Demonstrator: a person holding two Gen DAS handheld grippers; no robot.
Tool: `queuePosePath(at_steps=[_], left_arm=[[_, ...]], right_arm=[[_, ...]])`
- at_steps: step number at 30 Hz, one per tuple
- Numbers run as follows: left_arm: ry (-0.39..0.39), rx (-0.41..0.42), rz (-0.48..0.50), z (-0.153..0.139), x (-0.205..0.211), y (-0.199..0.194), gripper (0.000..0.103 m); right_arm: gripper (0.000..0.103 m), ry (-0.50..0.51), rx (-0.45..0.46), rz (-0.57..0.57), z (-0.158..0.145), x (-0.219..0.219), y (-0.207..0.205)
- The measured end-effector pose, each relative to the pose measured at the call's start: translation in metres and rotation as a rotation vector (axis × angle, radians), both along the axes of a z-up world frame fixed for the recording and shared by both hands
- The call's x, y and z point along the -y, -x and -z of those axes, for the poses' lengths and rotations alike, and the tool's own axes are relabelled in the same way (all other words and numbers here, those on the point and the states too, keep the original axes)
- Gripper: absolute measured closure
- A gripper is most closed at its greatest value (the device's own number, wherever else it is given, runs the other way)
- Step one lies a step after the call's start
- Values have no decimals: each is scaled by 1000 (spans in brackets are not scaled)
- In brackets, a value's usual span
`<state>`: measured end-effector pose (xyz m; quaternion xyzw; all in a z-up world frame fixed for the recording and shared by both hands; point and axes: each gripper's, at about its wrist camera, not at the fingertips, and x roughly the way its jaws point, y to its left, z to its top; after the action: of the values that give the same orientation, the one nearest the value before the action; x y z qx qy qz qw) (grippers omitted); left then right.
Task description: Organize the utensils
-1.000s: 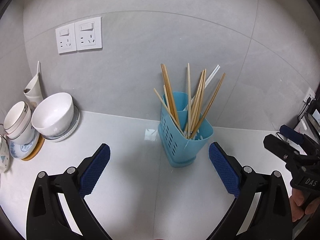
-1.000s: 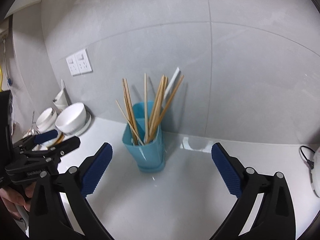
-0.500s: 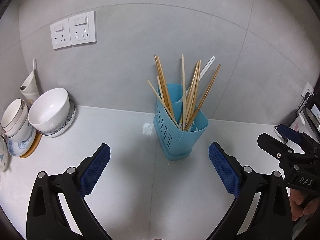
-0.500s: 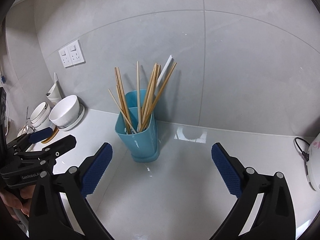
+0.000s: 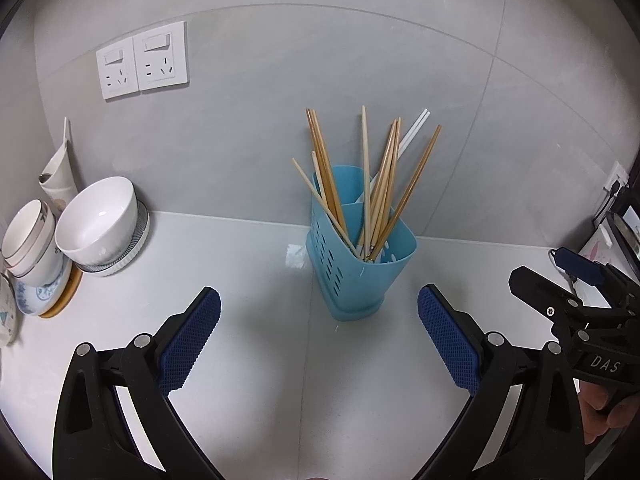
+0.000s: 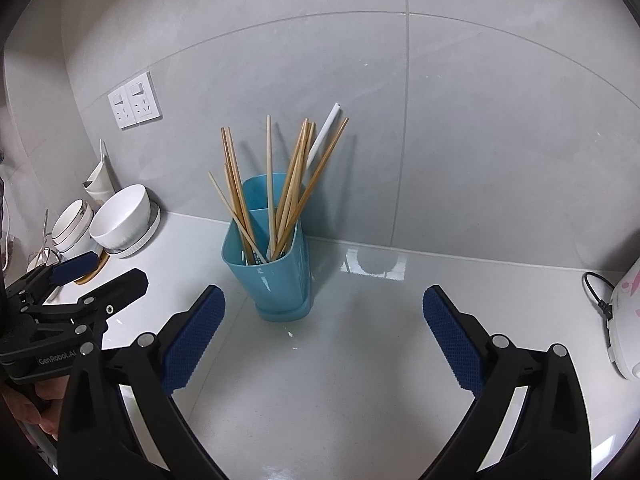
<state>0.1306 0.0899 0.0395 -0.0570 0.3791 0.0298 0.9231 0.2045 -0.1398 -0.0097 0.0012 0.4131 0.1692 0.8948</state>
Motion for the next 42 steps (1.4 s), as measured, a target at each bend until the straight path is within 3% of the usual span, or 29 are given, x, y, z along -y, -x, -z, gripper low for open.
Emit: queuePosePath(at_steps=[42], left_arm=[[2,-7,16,2,5,-8,6]], right_arm=[[8,-6,-4,10,-1,3,-3]])
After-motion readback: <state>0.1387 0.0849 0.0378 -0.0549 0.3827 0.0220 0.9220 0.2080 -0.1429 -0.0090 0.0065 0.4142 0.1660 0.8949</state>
